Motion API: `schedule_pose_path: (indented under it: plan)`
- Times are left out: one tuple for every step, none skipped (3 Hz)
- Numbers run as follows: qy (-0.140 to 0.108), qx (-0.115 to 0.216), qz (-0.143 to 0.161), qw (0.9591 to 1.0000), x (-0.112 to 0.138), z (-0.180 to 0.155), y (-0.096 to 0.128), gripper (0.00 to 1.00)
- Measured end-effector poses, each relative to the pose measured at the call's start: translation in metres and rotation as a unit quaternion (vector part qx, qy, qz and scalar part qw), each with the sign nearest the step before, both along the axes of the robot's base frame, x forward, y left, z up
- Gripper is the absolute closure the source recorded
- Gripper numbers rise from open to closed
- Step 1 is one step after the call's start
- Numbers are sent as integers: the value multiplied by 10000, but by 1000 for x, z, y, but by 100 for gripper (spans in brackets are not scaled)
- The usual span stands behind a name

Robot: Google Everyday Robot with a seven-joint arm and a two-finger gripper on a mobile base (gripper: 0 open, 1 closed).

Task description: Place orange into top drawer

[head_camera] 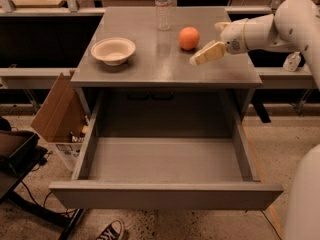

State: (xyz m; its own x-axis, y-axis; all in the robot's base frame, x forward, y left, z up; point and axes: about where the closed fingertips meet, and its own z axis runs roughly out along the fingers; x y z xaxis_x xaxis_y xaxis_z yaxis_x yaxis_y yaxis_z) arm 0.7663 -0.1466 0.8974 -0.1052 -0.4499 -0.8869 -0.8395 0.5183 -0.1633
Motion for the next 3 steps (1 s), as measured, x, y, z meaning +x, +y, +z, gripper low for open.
schedule_pose_path:
  plan:
    - [-230,561,100,9981,37,-3,21,0]
    - [-331,836,175,9958,53,-2,33,0]
    - [-268,810,110,9963,69,-12,51,0]
